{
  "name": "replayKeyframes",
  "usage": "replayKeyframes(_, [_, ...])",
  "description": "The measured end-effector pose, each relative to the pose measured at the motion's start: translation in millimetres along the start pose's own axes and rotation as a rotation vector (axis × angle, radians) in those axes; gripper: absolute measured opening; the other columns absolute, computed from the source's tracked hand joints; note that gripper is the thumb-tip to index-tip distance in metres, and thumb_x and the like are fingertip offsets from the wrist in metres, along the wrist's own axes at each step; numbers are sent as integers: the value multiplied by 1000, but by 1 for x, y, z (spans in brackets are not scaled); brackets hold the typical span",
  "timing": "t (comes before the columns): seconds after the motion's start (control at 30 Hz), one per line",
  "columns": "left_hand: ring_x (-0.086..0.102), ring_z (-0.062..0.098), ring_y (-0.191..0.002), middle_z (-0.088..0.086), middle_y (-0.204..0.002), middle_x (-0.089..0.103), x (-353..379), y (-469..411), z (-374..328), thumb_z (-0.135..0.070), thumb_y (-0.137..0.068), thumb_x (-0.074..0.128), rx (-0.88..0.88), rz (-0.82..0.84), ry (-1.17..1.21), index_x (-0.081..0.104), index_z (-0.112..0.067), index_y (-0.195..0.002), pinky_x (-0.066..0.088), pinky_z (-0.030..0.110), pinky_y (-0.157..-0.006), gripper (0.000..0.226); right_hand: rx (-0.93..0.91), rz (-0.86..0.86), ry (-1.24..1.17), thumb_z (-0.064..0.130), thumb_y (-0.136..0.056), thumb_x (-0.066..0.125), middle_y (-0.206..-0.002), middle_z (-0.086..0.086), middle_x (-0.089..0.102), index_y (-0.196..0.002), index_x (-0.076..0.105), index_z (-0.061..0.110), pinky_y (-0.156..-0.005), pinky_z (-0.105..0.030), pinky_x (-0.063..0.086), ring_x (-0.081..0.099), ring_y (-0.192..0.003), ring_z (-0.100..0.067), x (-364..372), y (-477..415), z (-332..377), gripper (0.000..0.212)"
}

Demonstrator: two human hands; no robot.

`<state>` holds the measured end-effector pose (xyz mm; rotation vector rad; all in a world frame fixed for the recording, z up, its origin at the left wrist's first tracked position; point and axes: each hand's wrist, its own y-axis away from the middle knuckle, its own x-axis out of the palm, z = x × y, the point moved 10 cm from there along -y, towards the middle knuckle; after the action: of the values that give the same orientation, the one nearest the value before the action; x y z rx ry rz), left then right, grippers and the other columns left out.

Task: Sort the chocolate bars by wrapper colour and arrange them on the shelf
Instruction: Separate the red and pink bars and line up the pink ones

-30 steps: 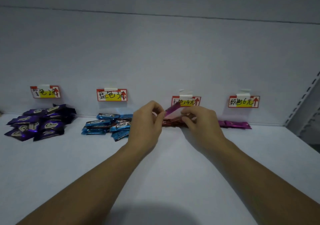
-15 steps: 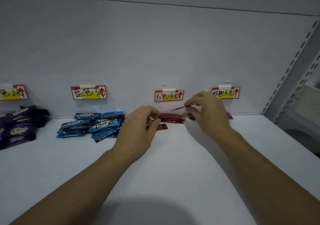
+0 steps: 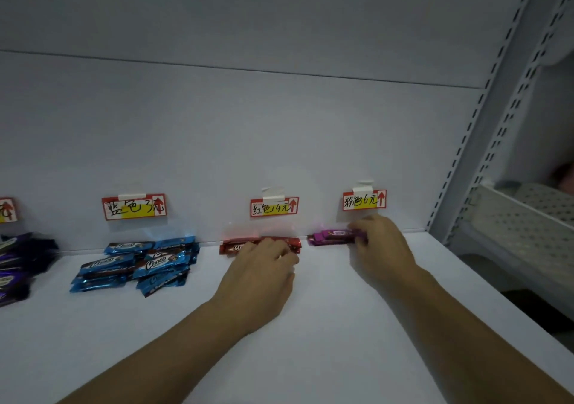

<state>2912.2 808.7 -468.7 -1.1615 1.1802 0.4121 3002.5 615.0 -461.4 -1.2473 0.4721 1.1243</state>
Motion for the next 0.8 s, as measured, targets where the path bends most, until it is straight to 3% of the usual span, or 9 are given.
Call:
replayKeyframes(0.1, [54, 22, -116, 1, -130, 58, 9, -34, -29, -24, -101, 50, 4, 35, -66, 55, -18, -136, 43, 37, -98, 36, -9, 43, 24, 15, -85, 66, -95, 13, 61, -95, 72, 29, -73, -30, 51, 57, -86, -14, -6, -10, -17, 18])
replayKeyframes(0.17, [52, 25, -116, 6, -133, 53, 23, -61, -38, -19, -98, 53, -69, 57, -140, 43, -14, -144, 43, 38, -98, 47, -36, 123, 17, 15, -87, 64, -91, 14, 60, -94, 71, 32, -70, -29, 51, 59, -84, -14, 3, -14, -30, 20])
replayKeyframes(0.27, [52, 29, -120, 11, -137, 49, 53, -87, -37, -17, -93, 59, -224, 106, -180, 20, -8, -155, 43, 43, -100, 73, -105, 207, -88, 14, -95, 60, -102, 11, 61, -114, 69, 32, -75, -20, 45, 59, -92, -11, 17, -10, -42, 28])
replayKeyframes(0.37, [52, 29, -121, 11, -140, 46, 74, -89, -34, -19, -99, 48, -332, 128, -146, 3, -7, -159, 45, 43, -96, 77, -129, 267, -139, 10, -92, 57, -103, 8, 59, -119, 69, 30, -74, -12, 38, 56, -91, -10, 20, -13, -48, 35])
replayKeyframes(0.43, [51, 28, -117, 10, -137, 45, 78, -89, -33, -21, -101, 44, -313, 120, -140, 5, -8, -159, 46, 41, -91, 71, -141, 284, -129, 8, -89, 58, -98, 2, 62, -114, 72, 28, -74, -21, 43, 58, -90, -15, 21, -18, -48, 34])
replayKeyframes(0.5, [50, 27, -113, 9, -132, 46, 80, -87, -33, -24, -103, 44, -279, 140, -129, 23, -10, -153, 45, 38, -87, 56, -156, 307, -119, 5, -89, 59, -97, -1, 66, -113, 74, 26, -77, -29, 46, 59, -91, -19, 24, -20, -45, 35])
replayKeyframes(0.57, [49, 27, -110, 9, -127, 46, 79, -86, -34, -24, -103, 46, -255, 165, -121, 40, -12, -142, 45, 37, -85, 41, -138, 343, -114, 6, -92, 61, -101, -1, 67, -118, 73, 27, -78, -28, 45, 58, -91, -19, 25, -20, -43, 36])
replayKeyframes(0.67, [49, 27, -108, 10, -123, 47, 81, -90, -38, -20, -103, 50, -209, 171, -137, 46, -11, -138, 44, 36, -83, 36, -91, 426, -93, 11, -93, 66, -104, 1, 68, -119, 73, 27, -77, -25, 43, 59, -90, -16, 22, -22, -48, 32])
replayKeyframes(0.8, [50, 25, -107, 8, -124, 49, 80, -91, -51, -26, -104, 51, -121, 165, -76, 48, -14, -138, 46, 36, -86, 36, -26, 568, -88, 18, -83, 80, -91, 11, 73, -101, 76, 38, -81, -28, 54, 66, -82, -7, 11, -18, -63, 26])
